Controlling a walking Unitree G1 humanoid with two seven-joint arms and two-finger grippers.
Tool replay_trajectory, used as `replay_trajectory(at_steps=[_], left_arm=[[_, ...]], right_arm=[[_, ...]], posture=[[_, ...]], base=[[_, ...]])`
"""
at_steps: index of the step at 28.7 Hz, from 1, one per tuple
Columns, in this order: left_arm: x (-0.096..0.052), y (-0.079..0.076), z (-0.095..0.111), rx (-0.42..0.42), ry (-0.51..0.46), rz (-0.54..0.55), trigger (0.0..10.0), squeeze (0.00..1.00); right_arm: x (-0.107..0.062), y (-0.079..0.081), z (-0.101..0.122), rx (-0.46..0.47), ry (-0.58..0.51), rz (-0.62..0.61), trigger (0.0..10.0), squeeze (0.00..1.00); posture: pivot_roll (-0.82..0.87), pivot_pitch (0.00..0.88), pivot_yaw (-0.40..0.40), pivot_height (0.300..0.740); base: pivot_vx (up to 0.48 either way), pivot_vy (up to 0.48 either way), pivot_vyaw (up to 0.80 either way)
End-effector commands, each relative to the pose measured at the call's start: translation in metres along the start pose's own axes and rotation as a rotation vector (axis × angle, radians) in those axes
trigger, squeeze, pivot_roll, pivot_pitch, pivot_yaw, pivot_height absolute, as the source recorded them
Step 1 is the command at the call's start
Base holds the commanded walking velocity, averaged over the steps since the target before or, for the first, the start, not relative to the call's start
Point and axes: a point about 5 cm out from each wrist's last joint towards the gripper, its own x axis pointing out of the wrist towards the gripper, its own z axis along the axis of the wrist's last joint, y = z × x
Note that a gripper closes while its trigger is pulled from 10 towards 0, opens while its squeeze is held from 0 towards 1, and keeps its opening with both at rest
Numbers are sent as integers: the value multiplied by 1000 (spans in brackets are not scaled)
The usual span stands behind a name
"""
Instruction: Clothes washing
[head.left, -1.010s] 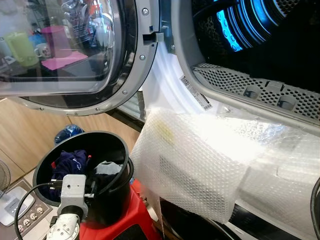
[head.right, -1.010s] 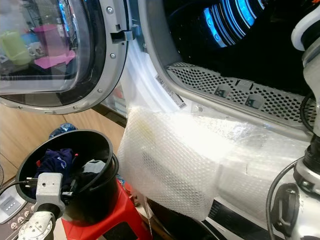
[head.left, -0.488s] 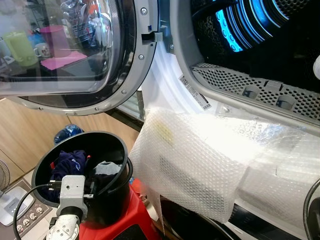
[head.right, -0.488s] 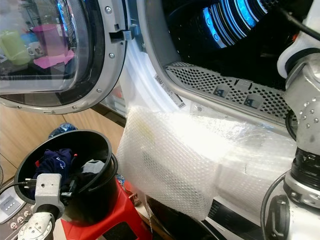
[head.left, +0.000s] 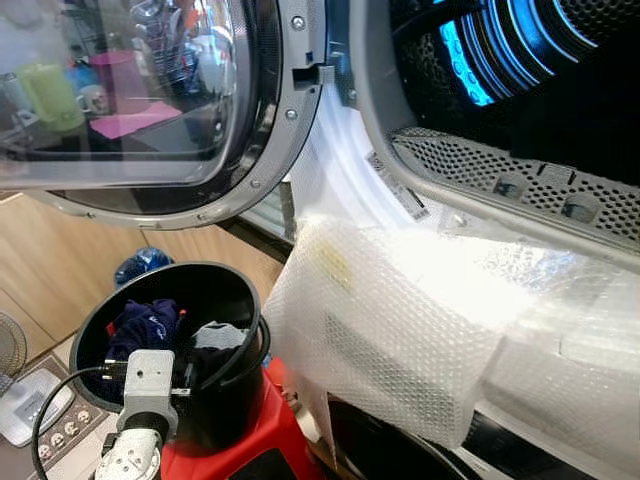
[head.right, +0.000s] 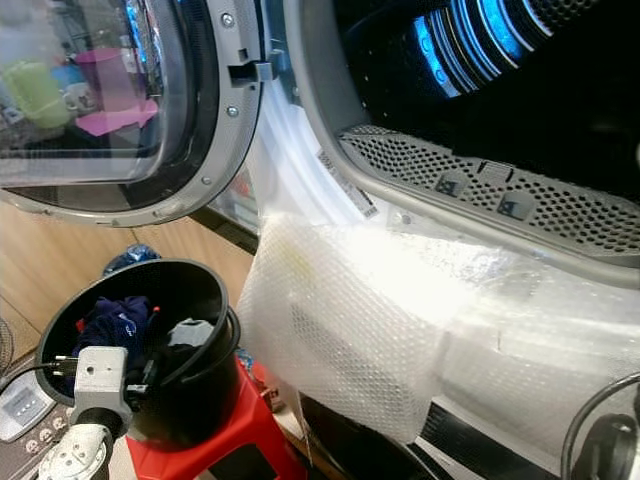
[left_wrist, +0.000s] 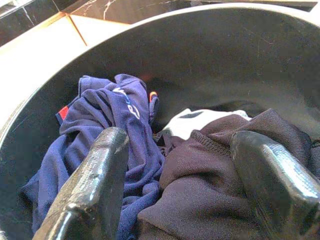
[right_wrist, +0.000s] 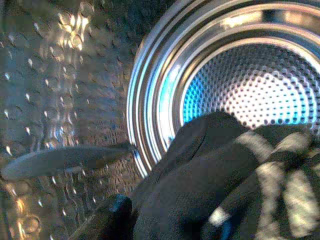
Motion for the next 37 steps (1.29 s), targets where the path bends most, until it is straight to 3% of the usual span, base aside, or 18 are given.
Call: replay_trajectory(at_steps=[1, 10, 15, 19, 23, 25, 27, 30, 33, 37], left_arm=[[-2, 0, -10, 18, 46, -12, 10000, 0], [0, 0, -10, 23, 47, -28, 10000, 0], [1, -2, -11, 24, 48, -36, 10000, 0], [1, -2, -11, 24, 48, -38, 10000, 0], [1, -2, -11, 23, 50, -38, 10000, 0], [1, -2, -11, 22, 50, -37, 10000, 0], [1, -2, -10, 21, 50, -36, 10000, 0], [0, -2, -11, 22, 52, -36, 10000, 0], [0, -2, -11, 21, 54, -35, 10000, 0], [0, -3, -12, 19, 56, -37, 10000, 0]], right_arm=[[-8, -4, 9, 2, -38, 5, 10000, 0], [-33, -6, 32, 37, -166, 143, 10000, 0], [-42, -6, 27, 36, -168, 220, 10000, 0], [-44, -4, 21, -77, -111, 203, 10000, 0], [-40, -11, 20, -94, -90, 124, 10000, 0], [-43, -7, 17, -94, -75, 192, 10000, 0], [-43, -11, 15, -144, -50, 143, 10000, 0], [-45, -16, 16, -142, -57, 140, 10000, 0], [-48, -20, 15, -266, -42, 117, 10000, 0], [-52, -31, 9, -319, 2, 108, 10000, 0]], posture=[[-94, 60, 36, 740], [-112, 57, 44, 740], [-117, 56, 46, 740], [-119, 59, 47, 740], [-119, 63, 48, 740], [-116, 67, 47, 740], [-119, 71, 50, 740], [-121, 73, 48, 740], [-124, 75, 49, 740], [-134, 81, 48, 740]], base=[[0, 0, 0], [0, 0, 0], [0, 0, 0], [0, 0, 0], [0, 0, 0], [0, 0, 0], [0, 0, 0], [0, 0, 0], [0, 0, 0], [0, 0, 0]])
